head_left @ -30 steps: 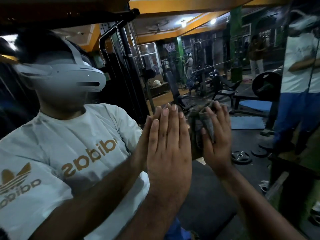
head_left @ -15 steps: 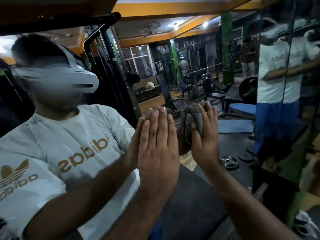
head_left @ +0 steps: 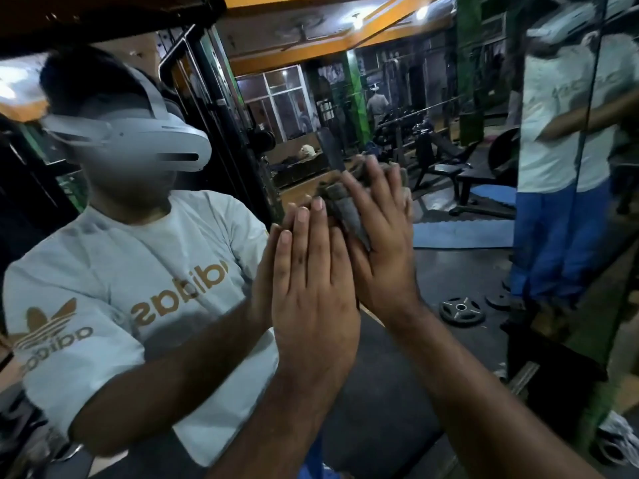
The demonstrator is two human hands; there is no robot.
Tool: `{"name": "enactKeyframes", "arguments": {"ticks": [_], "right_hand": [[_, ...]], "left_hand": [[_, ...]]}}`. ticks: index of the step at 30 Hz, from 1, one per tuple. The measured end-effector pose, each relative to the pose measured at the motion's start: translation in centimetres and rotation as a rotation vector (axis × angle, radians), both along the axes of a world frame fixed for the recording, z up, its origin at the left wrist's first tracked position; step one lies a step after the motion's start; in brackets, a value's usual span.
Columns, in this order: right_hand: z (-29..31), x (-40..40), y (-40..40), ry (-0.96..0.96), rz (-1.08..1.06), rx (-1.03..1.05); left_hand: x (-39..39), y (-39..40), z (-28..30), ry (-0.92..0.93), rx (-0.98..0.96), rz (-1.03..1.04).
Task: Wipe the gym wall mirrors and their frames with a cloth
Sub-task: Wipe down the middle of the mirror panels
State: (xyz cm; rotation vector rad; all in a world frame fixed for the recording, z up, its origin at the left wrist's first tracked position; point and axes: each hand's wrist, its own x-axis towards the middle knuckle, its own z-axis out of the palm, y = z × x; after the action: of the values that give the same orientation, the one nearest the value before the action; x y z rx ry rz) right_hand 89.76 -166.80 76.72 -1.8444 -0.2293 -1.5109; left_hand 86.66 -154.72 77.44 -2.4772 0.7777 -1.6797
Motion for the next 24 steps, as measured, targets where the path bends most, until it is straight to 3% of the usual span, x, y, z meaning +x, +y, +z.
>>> {"name": "enactKeyframes", "arguments": {"ticks": [2,4,9,12,15,17,21,24], "right_hand": [[-0.9,0.5,-1.9,-0.038,0.0,-0.13],[-2.9,0.9,-4.3,-0.026,-0.057,-0.126],[-2.2,1.0,-6.4,0.062,-0.012,0.291],[-0.5,0.8,-6.1,0.054,-0.013,0.105],[-2.9,1.4,-8.3,-0.01,-0.069,-0.089],[-4.8,2.3,-10.1,-0.005,-0.177,0.0],[-2.1,3.7,-10.8,0.059,-0.192,0.492],[0.0,3.5,-11.6,0.039,-0.166,0.298]], "left_hand": [[0.2,-0.3,-0.1,-0.001,0.019,-0.027],[0.3,-0.6,-0.3,0.019,0.055,-0.043],[0.7,-2.7,0.2,-0.003,0.053,-0.075],[1.4,-3.8,1.8,0.006,0.017,-0.079],[1.9,-4.3,2.3,0.003,0.015,-0.06],[2.0,-4.5,2.1,-0.013,0.02,-0.055],[2.2,-5.2,2.6,-0.033,0.009,-0.02],[2.5,-7.3,3.3,-0.05,0.022,-0.016]]}}
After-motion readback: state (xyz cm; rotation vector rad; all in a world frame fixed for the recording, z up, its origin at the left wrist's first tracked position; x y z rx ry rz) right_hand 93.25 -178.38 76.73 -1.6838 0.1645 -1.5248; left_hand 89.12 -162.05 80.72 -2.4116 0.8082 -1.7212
